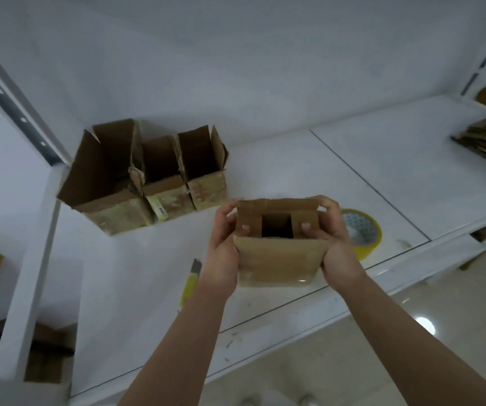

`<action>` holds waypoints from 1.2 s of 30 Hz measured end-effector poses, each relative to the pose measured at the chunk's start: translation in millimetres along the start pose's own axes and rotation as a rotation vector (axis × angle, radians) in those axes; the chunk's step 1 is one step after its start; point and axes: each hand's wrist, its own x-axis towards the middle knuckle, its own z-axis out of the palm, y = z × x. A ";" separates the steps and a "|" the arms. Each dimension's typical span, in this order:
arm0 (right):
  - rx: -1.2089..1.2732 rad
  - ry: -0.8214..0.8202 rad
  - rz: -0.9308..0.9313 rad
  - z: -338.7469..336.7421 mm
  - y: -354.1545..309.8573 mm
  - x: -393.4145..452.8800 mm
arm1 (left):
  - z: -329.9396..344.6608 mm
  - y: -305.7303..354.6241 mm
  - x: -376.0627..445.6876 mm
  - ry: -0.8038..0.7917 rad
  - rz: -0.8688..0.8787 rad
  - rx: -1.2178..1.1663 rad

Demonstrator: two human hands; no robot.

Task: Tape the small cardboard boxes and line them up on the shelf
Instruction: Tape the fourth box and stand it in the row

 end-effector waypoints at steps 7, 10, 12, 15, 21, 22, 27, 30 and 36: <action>0.047 0.148 -0.037 7.5 6.7 -6.4 | -0.5 -3.3 -7.4 0.065 -0.048 0.046; 0.058 0.174 0.000 8.0 5.6 -3.3 | -3.8 1.1 -13.7 0.035 0.020 0.172; 0.069 0.171 -0.004 8.3 6.0 -3.0 | -4.1 4.8 -18.8 -0.026 0.105 0.276; -0.006 0.192 -0.066 7.0 9.2 -4.5 | 1.6 9.7 -21.0 -0.017 0.094 0.426; -0.070 0.139 -0.079 0.5 8.7 -8.2 | 10.8 10.0 -16.2 0.106 0.036 0.416; -0.097 0.133 -0.085 -0.7 8.0 -8.1 | 10.8 11.7 -15.5 0.113 0.026 0.448; -0.123 0.087 -0.052 -1.2 2.7 -7.9 | 23.7 38.9 -2.3 0.114 0.307 0.867; -0.116 0.091 -0.061 -1.1 0.9 -8.0 | 45.7 46.9 5.8 0.018 0.477 0.974; -0.278 -0.037 -0.039 -9.3 -12.0 -7.9 | 61.5 15.2 11.1 -0.193 0.257 1.631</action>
